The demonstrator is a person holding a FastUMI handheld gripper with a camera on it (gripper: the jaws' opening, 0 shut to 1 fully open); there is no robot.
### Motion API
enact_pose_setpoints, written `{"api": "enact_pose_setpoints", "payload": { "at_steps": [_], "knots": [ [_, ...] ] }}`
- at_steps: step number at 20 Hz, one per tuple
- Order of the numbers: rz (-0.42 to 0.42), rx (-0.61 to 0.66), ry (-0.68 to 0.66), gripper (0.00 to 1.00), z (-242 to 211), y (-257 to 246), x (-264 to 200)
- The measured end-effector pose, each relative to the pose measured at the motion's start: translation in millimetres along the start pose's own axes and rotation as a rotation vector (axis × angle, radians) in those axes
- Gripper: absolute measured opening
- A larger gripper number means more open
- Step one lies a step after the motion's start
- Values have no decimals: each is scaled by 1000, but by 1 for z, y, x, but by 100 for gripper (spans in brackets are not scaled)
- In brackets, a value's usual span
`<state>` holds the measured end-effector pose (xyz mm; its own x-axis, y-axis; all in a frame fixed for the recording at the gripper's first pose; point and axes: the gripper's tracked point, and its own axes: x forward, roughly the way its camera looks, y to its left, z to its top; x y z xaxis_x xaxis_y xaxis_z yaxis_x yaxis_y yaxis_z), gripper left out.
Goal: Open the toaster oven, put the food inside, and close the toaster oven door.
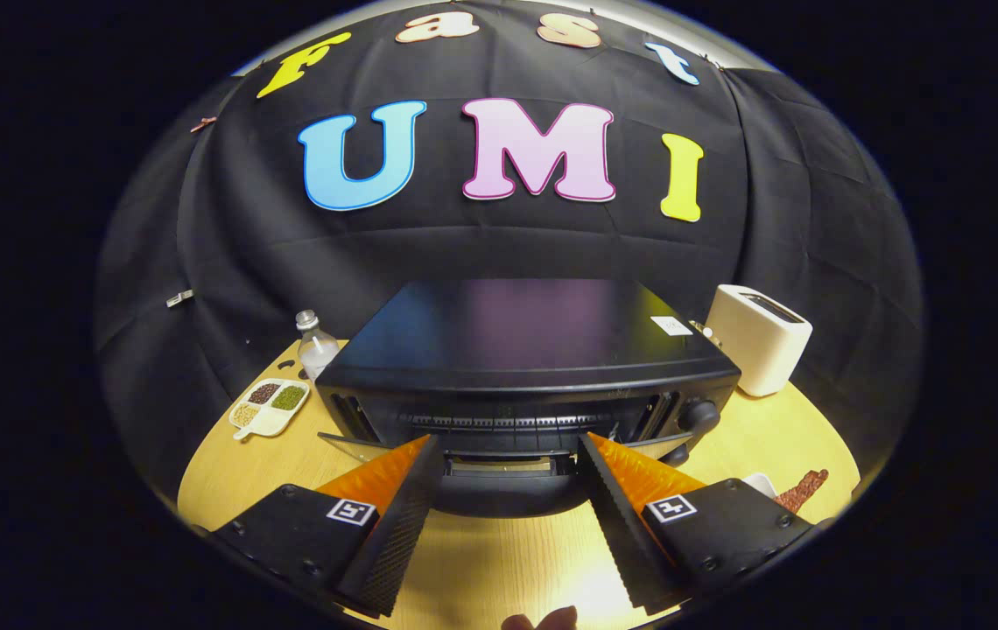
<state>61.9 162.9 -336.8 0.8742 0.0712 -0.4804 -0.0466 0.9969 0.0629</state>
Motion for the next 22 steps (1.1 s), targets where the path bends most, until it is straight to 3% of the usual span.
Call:
{"api": "enact_pose_setpoints", "payload": {
  "at_steps": [11, 16, 22],
  "knots": [
    [-1, -22, 155, 96, -78, -5, -31],
    [-7, -31, 293, 96, -120, -11, -32],
    [-2, -47, 312, 96, -132, -30, -46]
  ]
}}
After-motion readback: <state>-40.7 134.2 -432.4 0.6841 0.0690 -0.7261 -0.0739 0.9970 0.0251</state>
